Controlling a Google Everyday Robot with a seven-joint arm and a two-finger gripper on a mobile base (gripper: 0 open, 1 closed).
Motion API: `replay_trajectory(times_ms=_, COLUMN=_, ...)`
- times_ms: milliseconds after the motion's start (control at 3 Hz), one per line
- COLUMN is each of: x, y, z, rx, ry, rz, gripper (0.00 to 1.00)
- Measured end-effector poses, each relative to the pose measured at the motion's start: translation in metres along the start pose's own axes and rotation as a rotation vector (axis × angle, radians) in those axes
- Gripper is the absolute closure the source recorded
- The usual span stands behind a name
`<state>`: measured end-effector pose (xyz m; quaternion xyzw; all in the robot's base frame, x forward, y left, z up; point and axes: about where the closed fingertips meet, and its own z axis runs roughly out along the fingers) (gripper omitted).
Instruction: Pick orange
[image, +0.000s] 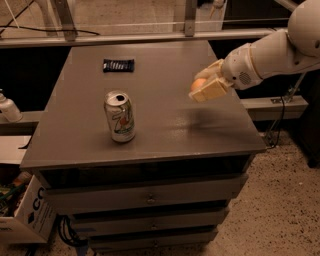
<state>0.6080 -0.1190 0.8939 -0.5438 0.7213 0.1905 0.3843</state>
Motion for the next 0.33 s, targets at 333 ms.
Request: replay_trajectory(times_ms=333, x=-0.0329, y=-0.0012, z=-0.0104, rx=-0.004, ry=-0.022, rz=-0.007, gripper=1.00)
